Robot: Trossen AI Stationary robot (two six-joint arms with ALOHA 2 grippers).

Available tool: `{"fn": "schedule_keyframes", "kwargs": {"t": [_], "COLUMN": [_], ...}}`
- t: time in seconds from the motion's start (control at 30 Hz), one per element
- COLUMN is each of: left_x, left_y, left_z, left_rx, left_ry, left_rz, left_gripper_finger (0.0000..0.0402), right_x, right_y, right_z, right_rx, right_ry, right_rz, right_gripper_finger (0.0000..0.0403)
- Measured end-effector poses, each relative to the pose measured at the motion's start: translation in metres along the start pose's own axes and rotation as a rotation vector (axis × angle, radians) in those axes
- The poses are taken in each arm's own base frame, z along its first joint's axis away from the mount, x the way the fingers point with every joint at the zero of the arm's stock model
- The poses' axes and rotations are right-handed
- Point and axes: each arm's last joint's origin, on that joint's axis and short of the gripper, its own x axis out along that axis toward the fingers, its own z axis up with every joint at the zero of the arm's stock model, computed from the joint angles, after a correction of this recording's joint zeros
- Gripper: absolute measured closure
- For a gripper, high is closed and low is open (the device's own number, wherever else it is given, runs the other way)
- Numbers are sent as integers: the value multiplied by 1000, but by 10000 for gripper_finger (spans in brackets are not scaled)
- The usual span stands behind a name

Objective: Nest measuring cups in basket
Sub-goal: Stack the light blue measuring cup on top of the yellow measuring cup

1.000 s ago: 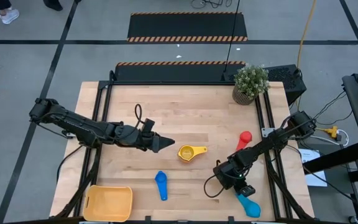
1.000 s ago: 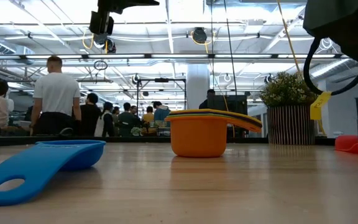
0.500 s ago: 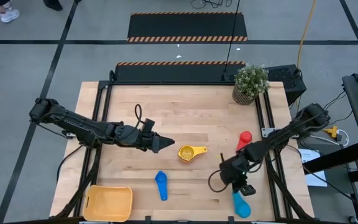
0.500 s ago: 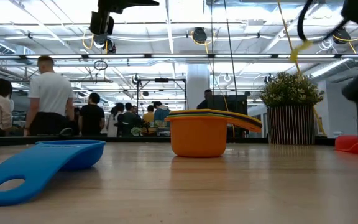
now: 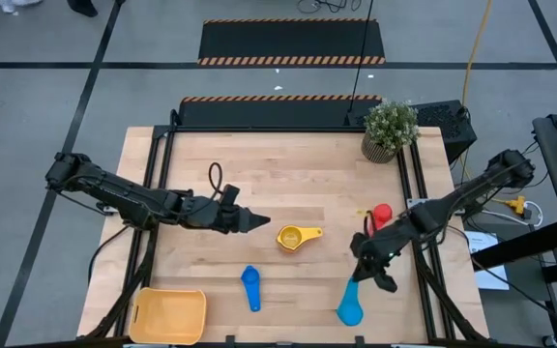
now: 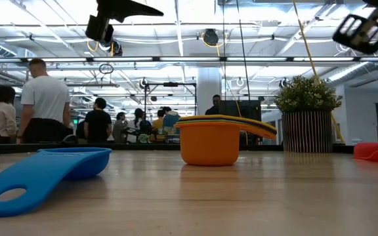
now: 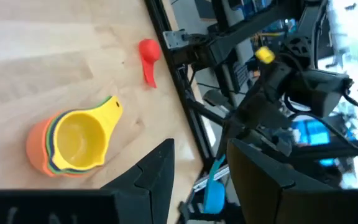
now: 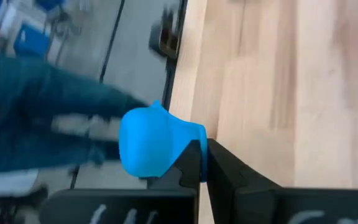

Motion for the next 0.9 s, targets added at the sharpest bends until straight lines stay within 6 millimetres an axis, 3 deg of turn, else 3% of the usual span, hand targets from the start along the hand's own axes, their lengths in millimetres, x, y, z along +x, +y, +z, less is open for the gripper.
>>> {"fn": "schedule_keyframes", "kwargs": {"t": [0.27,0.53,0.9], "left_x": [-1,-5,-7], "left_y": [-3,-25,-33], "left_z": [1,7,11], "left_rx": [-136,-211,-389], "left_ry": [-4,-6,40], "left_rz": [-24,-259,-355], "left_gripper_finger": [252,252,252], "right_x": [-19,-24,-38], "right_y": [9,17,33], "right_z": [10,20,35], "right_rx": [-42,-213,-711], "right_ry": [-209,-344,-433], "right_rz": [4,17,-68], "right_gripper_finger": [403,403,403]}}
